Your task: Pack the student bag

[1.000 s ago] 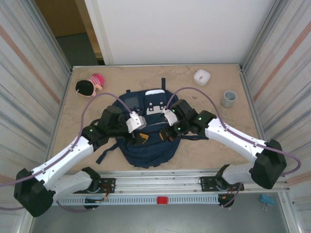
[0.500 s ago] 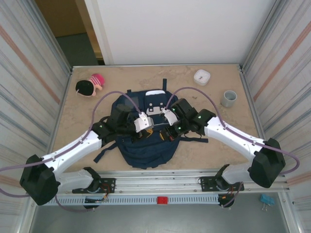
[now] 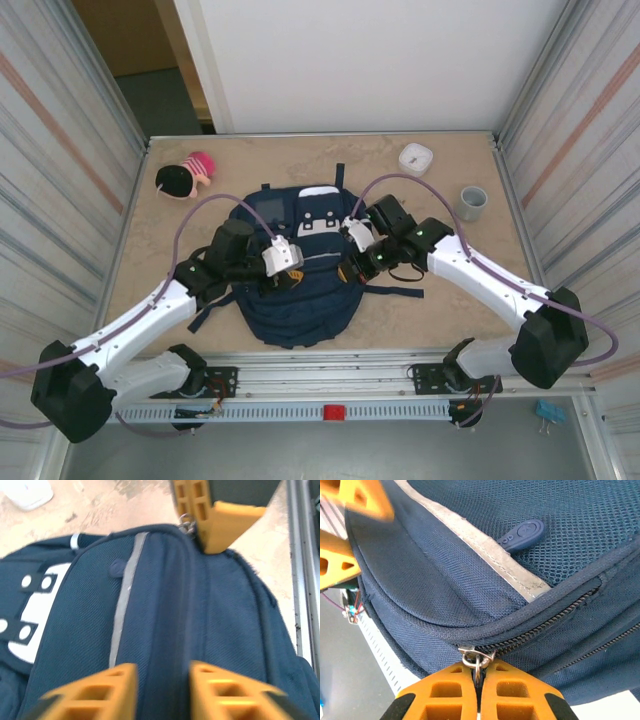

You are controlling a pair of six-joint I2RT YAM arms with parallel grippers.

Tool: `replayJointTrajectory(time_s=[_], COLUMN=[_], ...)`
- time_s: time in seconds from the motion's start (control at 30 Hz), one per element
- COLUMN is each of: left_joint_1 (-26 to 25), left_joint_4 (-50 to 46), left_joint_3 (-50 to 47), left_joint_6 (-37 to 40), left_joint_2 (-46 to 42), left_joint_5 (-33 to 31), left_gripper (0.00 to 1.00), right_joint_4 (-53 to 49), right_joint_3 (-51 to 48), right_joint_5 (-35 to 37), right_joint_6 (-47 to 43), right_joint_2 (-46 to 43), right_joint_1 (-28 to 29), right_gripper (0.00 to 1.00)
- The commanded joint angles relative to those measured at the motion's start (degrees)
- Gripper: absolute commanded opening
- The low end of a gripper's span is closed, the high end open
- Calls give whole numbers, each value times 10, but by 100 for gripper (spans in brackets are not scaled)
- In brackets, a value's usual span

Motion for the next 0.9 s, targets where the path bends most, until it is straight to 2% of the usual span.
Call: replayJointTrajectory(time_s=[0.0, 0.1, 0.33, 0.37, 0.43, 0.57, 0.67, 0.87], left_joint_1=[-15, -33, -64, -66, -67, -67, -66, -56], left_joint_4=[2, 32, 52, 55, 52, 47, 18, -14], left_joint_3=[14, 28, 61, 61, 65, 56, 51, 34], left_joint_6=[-20, -36, -36, -38, -39, -26, -8, 10], left_joint_2=[3, 20, 82, 90, 102, 101, 97, 70], left_joint_5=[-19, -17, -18, -29, -39, -45, -66, -66], left_gripper=[49, 55, 54, 49, 34, 10, 3, 0], right_joint_4=[-9, -10, -12, -16, -33, -111, -156, -184], right_joint_3=[25, 29, 32, 32, 34, 66, 87, 100], right_joint_5=[-7, -11, -21, -21, -5, 71, 108, 126], right_joint_6=[7, 9, 6, 3, -4, -27, -50, -71], right_joint_2=[-17, -15, -17, -18, -13, 17, 28, 33], right_joint_1=[15, 26, 36, 35, 29, 13, 8, -46], right_gripper=[0, 0, 0, 0, 0, 0, 0, 0])
